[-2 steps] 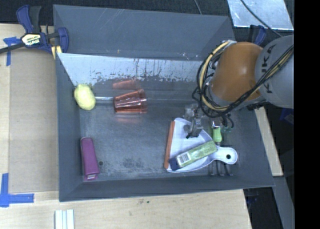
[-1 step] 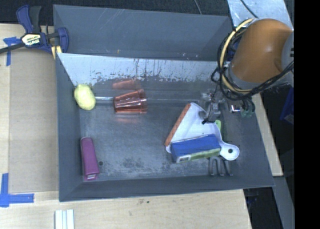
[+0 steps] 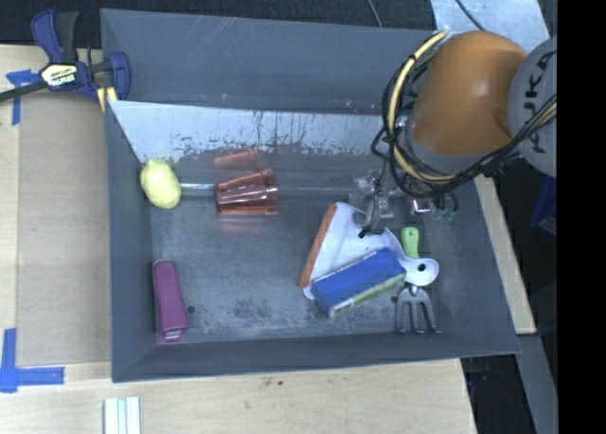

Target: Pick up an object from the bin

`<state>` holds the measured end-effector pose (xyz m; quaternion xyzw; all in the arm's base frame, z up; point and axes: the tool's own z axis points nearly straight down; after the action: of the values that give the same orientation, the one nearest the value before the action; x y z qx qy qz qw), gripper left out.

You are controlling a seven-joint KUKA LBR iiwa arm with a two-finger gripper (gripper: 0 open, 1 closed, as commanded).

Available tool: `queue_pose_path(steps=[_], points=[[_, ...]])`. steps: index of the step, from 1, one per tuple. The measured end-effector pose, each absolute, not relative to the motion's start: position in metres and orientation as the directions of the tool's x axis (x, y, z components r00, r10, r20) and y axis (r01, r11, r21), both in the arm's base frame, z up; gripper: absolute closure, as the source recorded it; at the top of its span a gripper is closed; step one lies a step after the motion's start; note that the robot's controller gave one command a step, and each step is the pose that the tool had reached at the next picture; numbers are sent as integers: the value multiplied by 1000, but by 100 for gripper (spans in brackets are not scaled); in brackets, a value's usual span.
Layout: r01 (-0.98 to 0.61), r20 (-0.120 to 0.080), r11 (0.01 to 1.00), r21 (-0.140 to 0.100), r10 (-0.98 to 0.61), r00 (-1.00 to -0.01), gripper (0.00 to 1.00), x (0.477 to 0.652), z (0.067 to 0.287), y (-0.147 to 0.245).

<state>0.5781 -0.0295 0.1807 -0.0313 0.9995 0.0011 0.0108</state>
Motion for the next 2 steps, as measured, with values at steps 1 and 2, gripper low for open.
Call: queue_pose_path(steps=[1,2], points=[[-149,-26,989,-8,-149,-988,100,575,113,-48],[-120,-30,993,-9,-120,-992,100,569,113,-37]])
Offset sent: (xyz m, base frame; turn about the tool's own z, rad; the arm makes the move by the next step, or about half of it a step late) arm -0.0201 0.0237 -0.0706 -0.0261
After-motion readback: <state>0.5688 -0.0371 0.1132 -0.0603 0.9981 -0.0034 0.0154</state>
